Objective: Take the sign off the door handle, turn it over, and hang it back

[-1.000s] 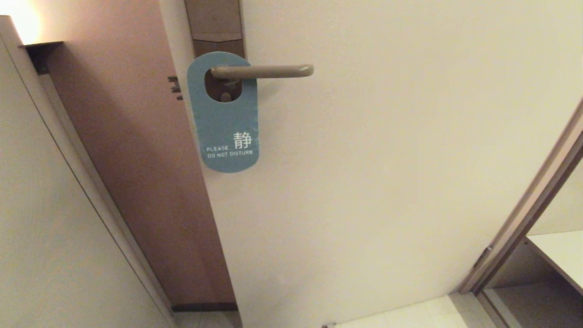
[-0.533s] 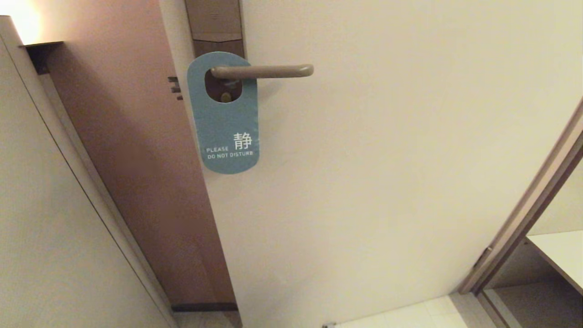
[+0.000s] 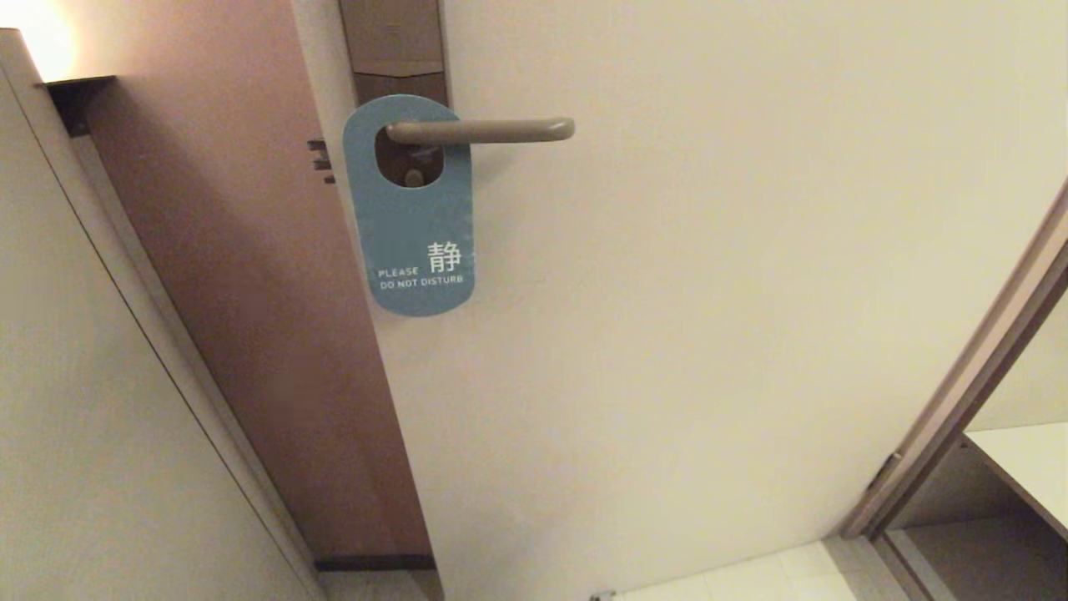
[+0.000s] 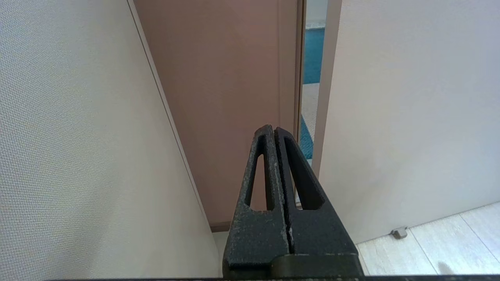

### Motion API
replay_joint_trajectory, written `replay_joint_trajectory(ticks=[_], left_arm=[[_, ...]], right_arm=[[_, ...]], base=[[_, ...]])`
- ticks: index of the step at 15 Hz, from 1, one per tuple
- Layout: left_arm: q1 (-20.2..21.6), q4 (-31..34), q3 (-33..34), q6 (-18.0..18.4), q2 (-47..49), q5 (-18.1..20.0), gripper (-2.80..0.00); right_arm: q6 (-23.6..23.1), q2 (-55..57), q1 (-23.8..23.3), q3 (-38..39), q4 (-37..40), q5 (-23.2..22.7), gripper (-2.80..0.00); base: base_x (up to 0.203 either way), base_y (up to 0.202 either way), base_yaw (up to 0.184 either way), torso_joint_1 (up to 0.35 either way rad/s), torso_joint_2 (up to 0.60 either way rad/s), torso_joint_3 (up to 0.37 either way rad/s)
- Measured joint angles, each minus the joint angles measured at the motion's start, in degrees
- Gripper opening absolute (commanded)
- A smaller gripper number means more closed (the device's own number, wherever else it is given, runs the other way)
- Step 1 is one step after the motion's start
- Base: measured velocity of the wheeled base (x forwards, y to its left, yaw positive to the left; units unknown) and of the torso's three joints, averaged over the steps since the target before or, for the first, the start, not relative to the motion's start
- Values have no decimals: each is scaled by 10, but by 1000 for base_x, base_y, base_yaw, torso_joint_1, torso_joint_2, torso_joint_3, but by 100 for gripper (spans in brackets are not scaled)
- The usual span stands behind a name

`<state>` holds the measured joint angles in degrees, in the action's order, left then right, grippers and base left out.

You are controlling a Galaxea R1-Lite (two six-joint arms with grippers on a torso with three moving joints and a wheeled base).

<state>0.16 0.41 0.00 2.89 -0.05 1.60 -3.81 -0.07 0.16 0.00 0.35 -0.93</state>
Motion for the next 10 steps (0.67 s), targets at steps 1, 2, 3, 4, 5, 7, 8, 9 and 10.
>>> replay_joint_trajectory(ticks=[1,2,3,4,5,7,8,9,10], left_arm=[[0,0,0,0,0,0,-280],[0,0,0,0,0,0,-280],[0,0,0,0,0,0,-280],[0,0,0,0,0,0,-280],[0,0,0,0,0,0,-280],[0,0,0,0,0,0,-280],[0,0,0,0,0,0,-280],[0,0,0,0,0,0,-280],[0,0,0,0,0,0,-280]], right_arm=[[0,0,0,0,0,0,-280],[0,0,0,0,0,1,-280],[1,0,0,0,0,0,-280],[4,0,0,0,0,3,-280],[5,0,0,0,0,4,-280],[10,0,0,0,-1,5,-280],[12,0,0,0,-1,5,-280],[12,0,0,0,-1,5,-280],[12,0,0,0,-1,5,-280]], base=[[0,0,0,0,0,0],[0,0,0,0,0,0],[0,0,0,0,0,0],[0,0,0,0,0,0],[0,0,0,0,0,0],[0,0,0,0,0,0],[0,0,0,0,0,0],[0,0,0,0,0,0],[0,0,0,0,0,0]])
